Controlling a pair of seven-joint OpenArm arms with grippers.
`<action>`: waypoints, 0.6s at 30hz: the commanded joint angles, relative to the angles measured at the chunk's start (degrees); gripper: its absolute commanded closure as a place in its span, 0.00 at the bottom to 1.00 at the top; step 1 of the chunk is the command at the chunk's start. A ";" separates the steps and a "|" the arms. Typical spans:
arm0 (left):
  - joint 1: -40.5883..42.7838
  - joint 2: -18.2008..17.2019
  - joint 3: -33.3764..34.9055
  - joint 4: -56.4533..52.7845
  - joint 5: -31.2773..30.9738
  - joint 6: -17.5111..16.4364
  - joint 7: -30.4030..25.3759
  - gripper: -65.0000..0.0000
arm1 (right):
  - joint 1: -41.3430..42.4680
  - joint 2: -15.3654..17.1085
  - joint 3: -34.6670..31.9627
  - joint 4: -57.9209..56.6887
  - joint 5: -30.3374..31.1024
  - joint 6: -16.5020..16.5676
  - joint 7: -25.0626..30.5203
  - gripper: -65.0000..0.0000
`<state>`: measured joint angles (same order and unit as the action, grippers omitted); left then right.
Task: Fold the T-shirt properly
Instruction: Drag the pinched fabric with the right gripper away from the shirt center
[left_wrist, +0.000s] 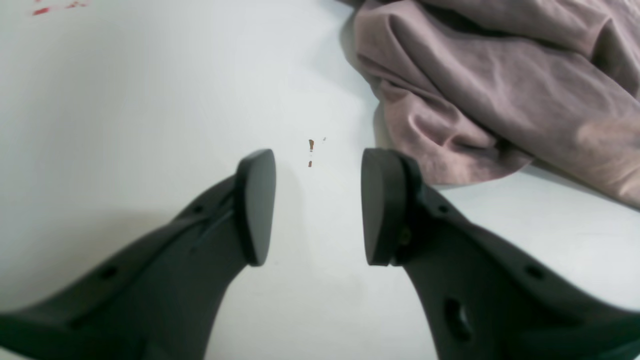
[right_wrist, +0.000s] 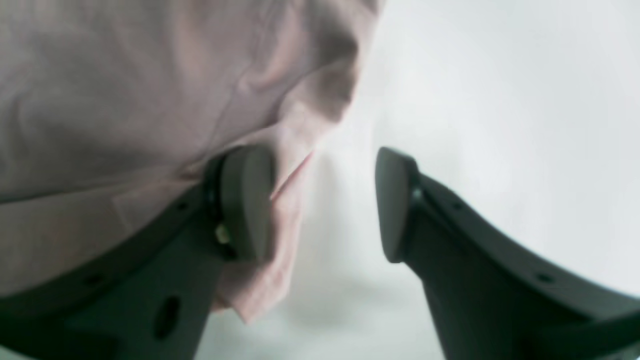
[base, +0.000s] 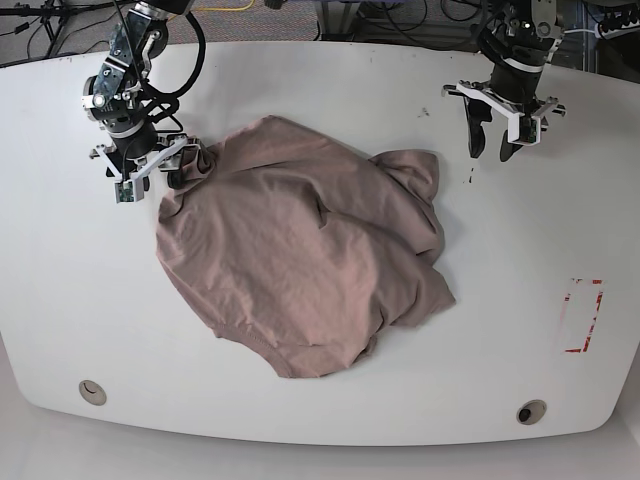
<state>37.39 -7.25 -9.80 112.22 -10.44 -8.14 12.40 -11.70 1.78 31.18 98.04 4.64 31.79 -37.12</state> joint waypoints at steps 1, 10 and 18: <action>-0.62 -0.40 -0.63 0.26 -0.75 0.11 -1.73 0.60 | 0.09 0.27 0.65 0.03 1.01 1.05 1.36 0.62; -3.68 -0.02 -0.12 -0.68 0.04 0.36 -1.18 0.60 | -0.65 -1.89 -0.76 0.89 0.33 2.13 0.76 0.81; -4.67 0.26 0.05 -1.18 -0.02 0.41 -0.81 0.60 | -1.16 -2.34 -1.08 1.05 0.40 1.63 0.86 0.76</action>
<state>32.49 -6.83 -9.37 110.17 -10.37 -8.01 12.86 -13.19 -0.93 30.22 97.82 4.29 33.61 -37.56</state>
